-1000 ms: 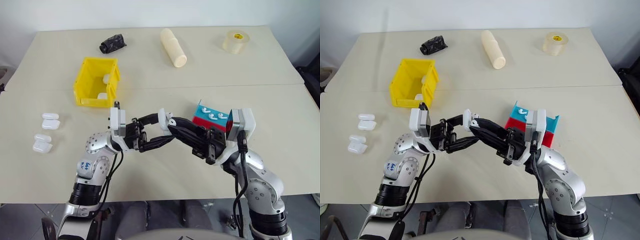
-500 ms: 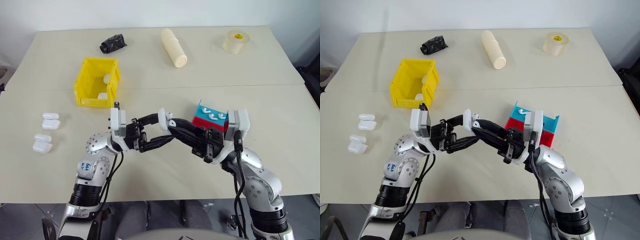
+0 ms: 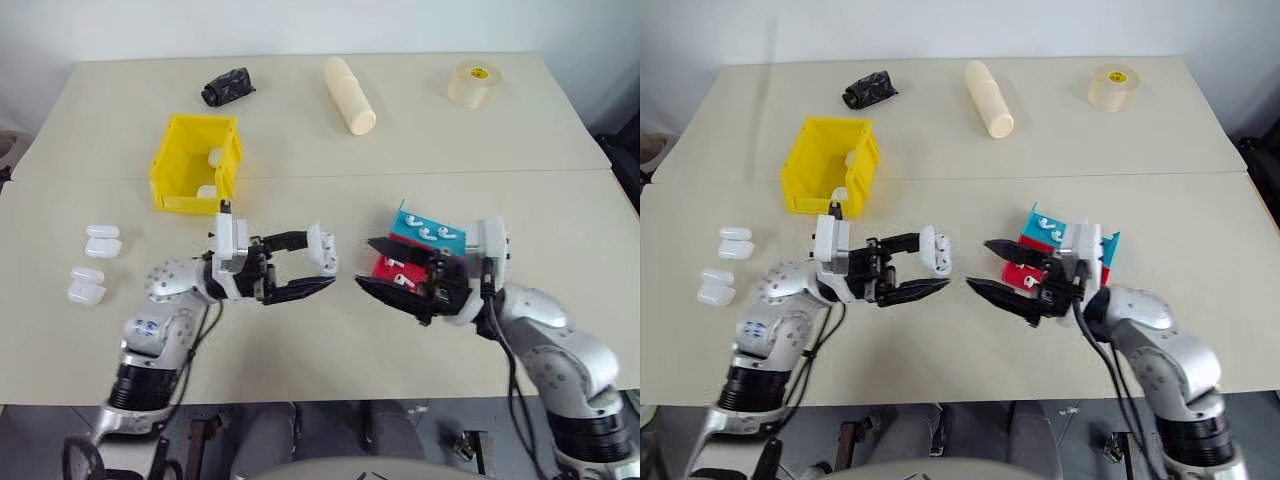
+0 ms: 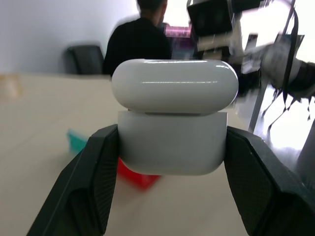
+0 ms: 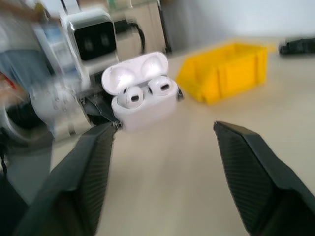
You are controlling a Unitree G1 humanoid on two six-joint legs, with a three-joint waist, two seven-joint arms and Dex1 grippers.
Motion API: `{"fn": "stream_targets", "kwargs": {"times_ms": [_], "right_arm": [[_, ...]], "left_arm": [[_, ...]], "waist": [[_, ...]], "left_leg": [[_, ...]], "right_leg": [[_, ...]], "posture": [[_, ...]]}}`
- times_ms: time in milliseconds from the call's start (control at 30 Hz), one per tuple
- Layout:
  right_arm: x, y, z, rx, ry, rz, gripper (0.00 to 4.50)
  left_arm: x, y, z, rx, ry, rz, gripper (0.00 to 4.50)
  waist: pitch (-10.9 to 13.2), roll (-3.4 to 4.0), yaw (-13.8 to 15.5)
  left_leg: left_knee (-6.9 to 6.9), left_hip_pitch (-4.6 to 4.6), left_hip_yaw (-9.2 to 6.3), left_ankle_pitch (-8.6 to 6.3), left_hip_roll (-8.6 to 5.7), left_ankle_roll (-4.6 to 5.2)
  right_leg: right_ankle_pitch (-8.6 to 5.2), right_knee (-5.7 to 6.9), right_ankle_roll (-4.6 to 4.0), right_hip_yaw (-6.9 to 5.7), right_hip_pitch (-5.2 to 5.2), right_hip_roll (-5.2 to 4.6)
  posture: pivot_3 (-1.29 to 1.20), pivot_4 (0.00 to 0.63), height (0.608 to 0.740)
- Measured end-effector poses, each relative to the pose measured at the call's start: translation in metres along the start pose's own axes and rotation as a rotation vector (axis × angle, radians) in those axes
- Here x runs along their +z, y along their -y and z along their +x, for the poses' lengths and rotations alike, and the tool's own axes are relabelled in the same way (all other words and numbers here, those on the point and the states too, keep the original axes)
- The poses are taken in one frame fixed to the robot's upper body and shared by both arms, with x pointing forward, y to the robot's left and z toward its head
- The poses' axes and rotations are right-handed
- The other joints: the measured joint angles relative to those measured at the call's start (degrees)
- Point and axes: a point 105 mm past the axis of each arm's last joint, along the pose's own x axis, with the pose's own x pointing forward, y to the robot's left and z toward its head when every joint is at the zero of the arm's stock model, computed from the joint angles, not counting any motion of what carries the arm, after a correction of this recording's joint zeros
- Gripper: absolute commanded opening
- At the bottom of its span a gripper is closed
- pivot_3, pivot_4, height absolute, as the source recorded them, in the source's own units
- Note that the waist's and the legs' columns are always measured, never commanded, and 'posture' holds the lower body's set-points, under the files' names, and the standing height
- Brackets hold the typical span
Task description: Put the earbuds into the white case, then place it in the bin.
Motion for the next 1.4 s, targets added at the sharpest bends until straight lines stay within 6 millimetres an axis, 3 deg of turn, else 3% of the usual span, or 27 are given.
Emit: {"fn": "stream_targets", "kwargs": {"times_ms": [133,233,267,533,700,867,1000,1167,1267,1400], "right_arm": [[0.001,0.002,-0.002,0.030,-0.077,-0.062,1.22],[0.010,0.001,0.010,0.079,-0.081,-0.100,0.19],[0.012,-0.001,0.016,0.100,-0.083,-0.116,0.03],[0.004,-0.016,0.060,0.242,-0.156,-0.097,0.03],[-0.007,-0.014,0.066,0.234,-0.203,-0.069,0.03],[-0.022,-0.009,0.048,0.216,-0.237,-0.034,0.03],[-0.034,0.013,0.018,0.116,-0.271,-0.021,0.03],[-0.023,0.021,0.002,0.070,-0.139,-0.093,0.03],[-0.013,0.021,-0.011,0.025,-0.046,-0.109,0.58],[-0.005,0.020,-0.019,-0.031,0.026,-0.146,1.98]], "left_arm": [[-0.018,-0.003,0.000,-0.003,-0.199,0.075,2.79],[-0.025,-0.004,0.007,-0.020,-0.267,0.113,2.79],[-0.026,-0.004,0.010,-0.020,-0.282,0.125,2.79],[-0.028,0.002,0.031,-0.053,-0.302,0.136,2.79],[-0.028,0.003,0.033,-0.054,-0.305,0.135,2.79],[-0.027,0.003,0.028,-0.034,-0.294,0.138,2.79],[-0.026,0.002,0.013,0.010,-0.258,0.127,2.79],[-0.020,0.011,0.001,0.035,-0.178,0.109,2.79],[-0.020,0.014,-0.022,0.156,-0.112,0.048,2.79],[-0.021,0.003,-0.057,0.450,-0.018,-0.031,2.79]], "waist": [[0.0,0.00,0.1],[0.0,-0.01,0.0],[0.0,-0.01,0.0],[0.0,-0.03,0.0],[0.0,-0.03,0.1],[0.0,-0.03,0.1],[0.0,-0.03,0.1],[0.0,-0.03,-0.2],[0.0,-0.03,-0.2],[0.0,-0.03,0.1]], "left_leg": [[0.00,0.00,0.01,0.00,0.00,0.01],[0.00,0.00,0.01,0.00,0.03,0.00],[0.00,0.00,0.01,0.00,0.05,0.00],[0.02,-0.03,-0.01,0.00,0.02,0.00],[0.04,-0.04,-0.02,0.00,-0.01,0.00],[0.02,-0.05,-0.03,0.00,-0.01,0.00],[0.05,-0.04,-0.02,0.00,0.00,0.00],[0.00,-0.02,0.02,0.00,0.08,-0.01],[-0.04,-0.01,0.01,0.00,0.08,0.00],[0.05,0.01,0.00,0.00,0.08,-0.01]], "right_leg": [[0.00,-0.01,0.00,0.00,0.01,-0.01],[0.00,0.01,0.00,0.00,-0.01,0.00],[0.00,0.03,0.00,0.00,-0.01,0.01],[0.00,0.06,0.00,-0.01,-0.03,-0.02],[0.00,0.07,0.00,-0.01,-0.03,-0.04],[0.00,0.05,0.00,-0.02,-0.03,-0.04],[0.00,0.05,0.00,-0.01,-0.02,-0.03],[0.00,0.06,0.00,-0.01,-0.04,0.00],[0.00,0.04,0.00,0.01,-0.03,-0.04],[0.00,-0.13,0.00,0.01,0.01,-0.03]], "posture": [[0.00,0.150,0.740],[0.00,0.150,0.740],[0.00,0.150,0.740],[0.00,0.150,0.740],[0.00,0.150,0.740],[0.00,0.150,0.740],[0.00,0.150,0.740],[0.00,0.150,0.740],[0.00,0.150,0.740],[0.00,0.150,0.740]]}}
